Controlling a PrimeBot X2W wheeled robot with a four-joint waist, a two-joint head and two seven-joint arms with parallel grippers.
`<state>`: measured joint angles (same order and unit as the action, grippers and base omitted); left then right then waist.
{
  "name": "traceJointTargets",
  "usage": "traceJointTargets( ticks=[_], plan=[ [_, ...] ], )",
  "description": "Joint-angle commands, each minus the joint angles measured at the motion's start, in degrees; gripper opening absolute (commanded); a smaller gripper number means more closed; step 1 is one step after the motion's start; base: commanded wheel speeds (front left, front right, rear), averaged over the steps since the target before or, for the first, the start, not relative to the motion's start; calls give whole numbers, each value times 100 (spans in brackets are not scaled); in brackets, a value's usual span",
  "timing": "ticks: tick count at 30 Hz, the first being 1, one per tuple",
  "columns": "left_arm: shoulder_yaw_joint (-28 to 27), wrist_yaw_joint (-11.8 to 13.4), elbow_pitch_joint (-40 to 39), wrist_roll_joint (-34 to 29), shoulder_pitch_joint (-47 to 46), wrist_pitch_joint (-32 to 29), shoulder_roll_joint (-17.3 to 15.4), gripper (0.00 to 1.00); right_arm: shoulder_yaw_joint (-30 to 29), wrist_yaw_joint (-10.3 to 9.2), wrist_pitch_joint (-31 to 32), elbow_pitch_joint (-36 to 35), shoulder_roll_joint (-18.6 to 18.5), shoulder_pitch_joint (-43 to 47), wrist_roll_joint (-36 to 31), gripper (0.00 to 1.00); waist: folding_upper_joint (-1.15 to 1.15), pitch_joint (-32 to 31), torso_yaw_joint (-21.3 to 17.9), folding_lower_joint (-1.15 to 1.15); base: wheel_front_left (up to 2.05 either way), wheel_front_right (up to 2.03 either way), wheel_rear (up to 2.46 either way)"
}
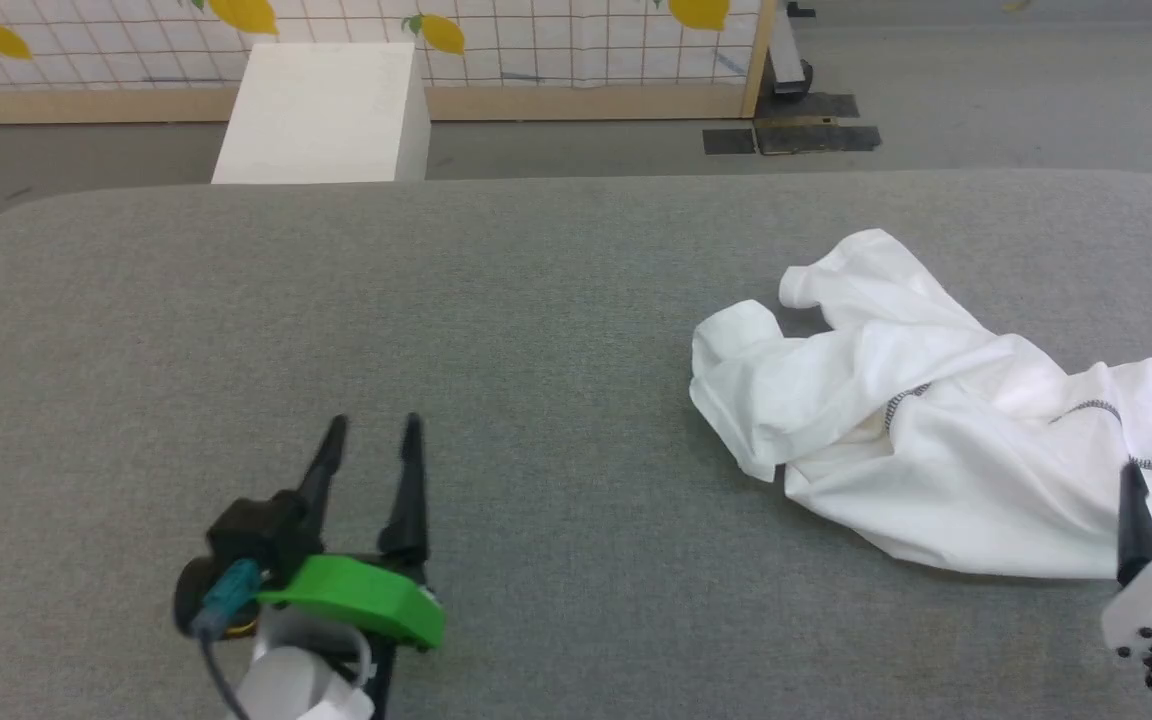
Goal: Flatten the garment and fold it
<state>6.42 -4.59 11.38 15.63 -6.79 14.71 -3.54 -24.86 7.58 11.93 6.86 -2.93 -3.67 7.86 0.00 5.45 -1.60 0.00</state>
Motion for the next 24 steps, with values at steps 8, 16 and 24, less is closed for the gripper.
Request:
traceJointTargets(
  ticks=[8, 16, 24],
  plan=[
    [1439, -243, 152, -50, -1050, -434, 48, 100, 776, -9, -929, -722, 5, 193, 49, 100, 0, 264, -376, 0, 0, 0, 0],
    [3122, -285, 1125, 278, -2590, -2037, 65, 100, 1358, -9, -989, -904, 5, 43, 198, 100, 0, 781, -801, 0, 0, 0, 0],
    [3522, 5, 1610, 690, -3072, -3346, 66, 100, 1633, -9, -1248, -770, 5, -71, 345, 100, 0, 1042, -1047, 0, 0, 0, 0]
  ],
)
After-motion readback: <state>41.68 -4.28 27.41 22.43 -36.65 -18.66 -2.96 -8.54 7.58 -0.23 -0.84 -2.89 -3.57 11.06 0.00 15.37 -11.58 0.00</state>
